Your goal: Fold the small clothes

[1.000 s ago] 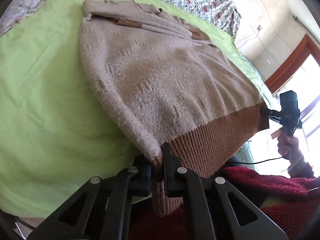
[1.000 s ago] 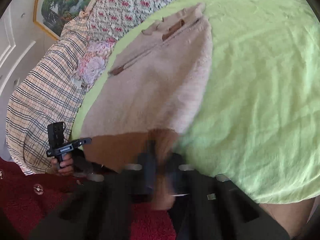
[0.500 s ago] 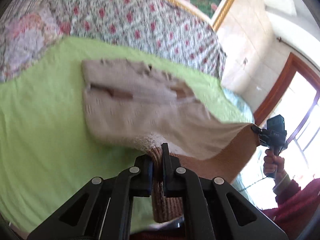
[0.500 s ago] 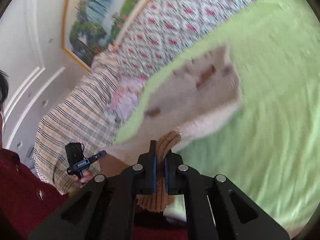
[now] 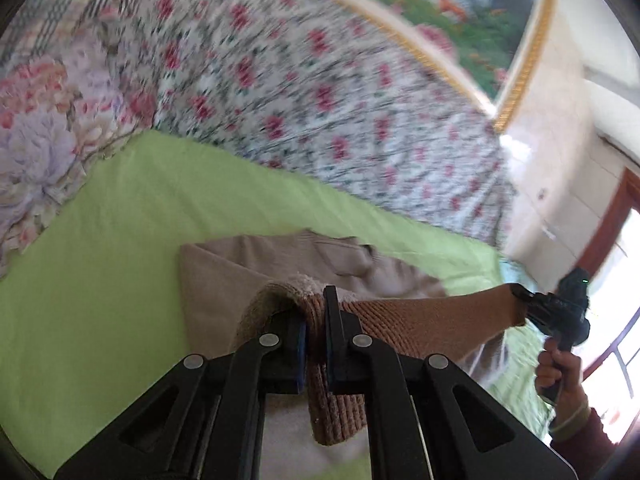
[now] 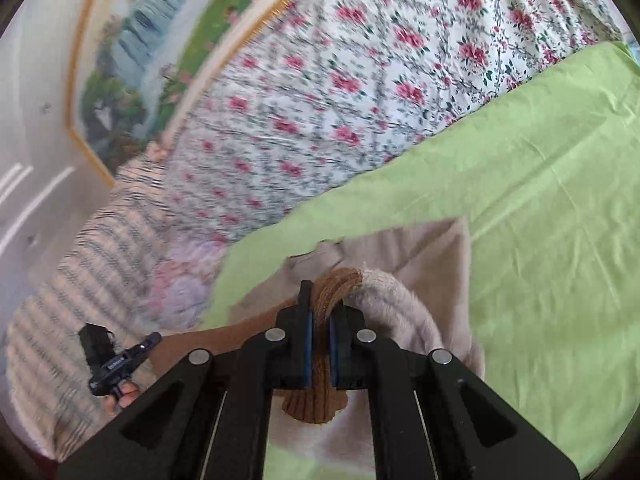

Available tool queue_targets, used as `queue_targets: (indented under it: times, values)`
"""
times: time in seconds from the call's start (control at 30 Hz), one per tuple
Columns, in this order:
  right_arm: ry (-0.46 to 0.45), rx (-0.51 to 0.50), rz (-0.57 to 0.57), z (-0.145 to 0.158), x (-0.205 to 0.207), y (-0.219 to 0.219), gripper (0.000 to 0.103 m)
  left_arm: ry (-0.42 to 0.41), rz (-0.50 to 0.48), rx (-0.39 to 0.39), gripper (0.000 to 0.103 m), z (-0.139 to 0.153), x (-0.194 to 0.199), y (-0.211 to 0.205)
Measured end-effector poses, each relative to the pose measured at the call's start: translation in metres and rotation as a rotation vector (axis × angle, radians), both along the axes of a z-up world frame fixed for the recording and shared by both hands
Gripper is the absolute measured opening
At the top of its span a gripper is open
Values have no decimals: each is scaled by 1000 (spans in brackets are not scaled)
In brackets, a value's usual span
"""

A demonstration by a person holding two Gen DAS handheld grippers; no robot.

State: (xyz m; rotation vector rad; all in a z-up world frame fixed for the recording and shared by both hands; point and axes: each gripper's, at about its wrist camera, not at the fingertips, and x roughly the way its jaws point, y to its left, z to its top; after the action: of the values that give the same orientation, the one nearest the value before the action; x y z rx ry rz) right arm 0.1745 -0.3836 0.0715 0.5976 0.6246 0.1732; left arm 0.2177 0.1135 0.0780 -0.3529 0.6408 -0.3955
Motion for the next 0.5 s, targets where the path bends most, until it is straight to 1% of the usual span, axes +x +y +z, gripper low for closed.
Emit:
queue_targets:
  times: [0.07, 0.13, 0.2, 0.27, 0.33, 0.37, 0.4, 0.43, 0.47, 0.5]
  values:
    - [55, -20, -26, -15, 24, -4, 7, 49, 13, 5, 5, -16, 33, -2]
    - [117, -55, -53, -36, 48, -6, 7, 96, 23, 25, 5, -34, 62, -6]
    - [162, -66, -69, -55, 66, -9, 7, 142, 34, 51, 5, -54, 86, -10]
    - [193, -72, -74, -68, 76, -11, 7, 174, 37, 64, 6, -70, 98, -11]
    - [232, -58, -85, -82, 85, -15, 10, 212, 34, 83, 8, -86, 109, -13]
    - [261, -40, -93, -89, 87, -18, 11, 237, 32, 96, 11, -92, 112, -14]
    - [277, -16, -97, -92, 86, -22, 12, 255, 30, 98, 11, -95, 111, -13]
    - [277, 2, -102, -92, 81, -24, 15, 260, 28, 85, 12, -96, 105, -11]
    - [261, 17, -112, -88, 71, -27, 22, 242, 30, 73, 14, -91, 94, -9]
    - [228, 15, -124, -80, 58, -28, 32, 218, 27, 70, 17, -85, 80, -8]
